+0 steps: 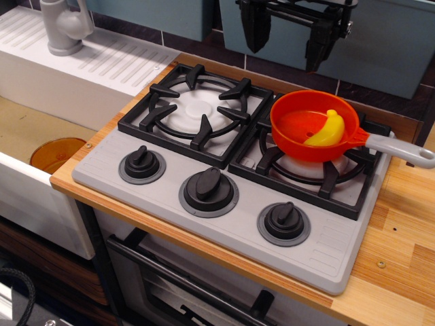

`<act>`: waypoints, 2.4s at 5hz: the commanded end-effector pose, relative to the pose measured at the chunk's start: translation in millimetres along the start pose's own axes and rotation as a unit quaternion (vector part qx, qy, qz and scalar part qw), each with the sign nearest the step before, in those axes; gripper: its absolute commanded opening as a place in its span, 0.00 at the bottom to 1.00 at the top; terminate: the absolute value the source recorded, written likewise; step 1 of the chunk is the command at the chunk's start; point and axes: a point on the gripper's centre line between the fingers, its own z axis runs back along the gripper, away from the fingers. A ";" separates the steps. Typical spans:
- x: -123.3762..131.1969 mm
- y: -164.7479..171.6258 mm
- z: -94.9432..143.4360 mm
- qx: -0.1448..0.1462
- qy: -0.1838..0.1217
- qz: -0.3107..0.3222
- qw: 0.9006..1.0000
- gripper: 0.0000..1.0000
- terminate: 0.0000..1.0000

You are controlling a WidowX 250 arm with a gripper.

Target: End effector transition from object to pot or pan

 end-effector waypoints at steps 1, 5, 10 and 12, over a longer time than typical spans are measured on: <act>0.0 0.0 0.0 0.000 0.000 0.000 1.000 1.00 0.00; 13.3 -2.1 -35.5 -0.011 -0.044 0.001 0.999 1.00 0.00; 0.3 -1.3 -98.6 -0.018 -0.117 -0.013 0.993 1.00 0.00; 0.3 -1.3 -98.6 -0.018 -0.117 -0.013 0.993 1.00 1.00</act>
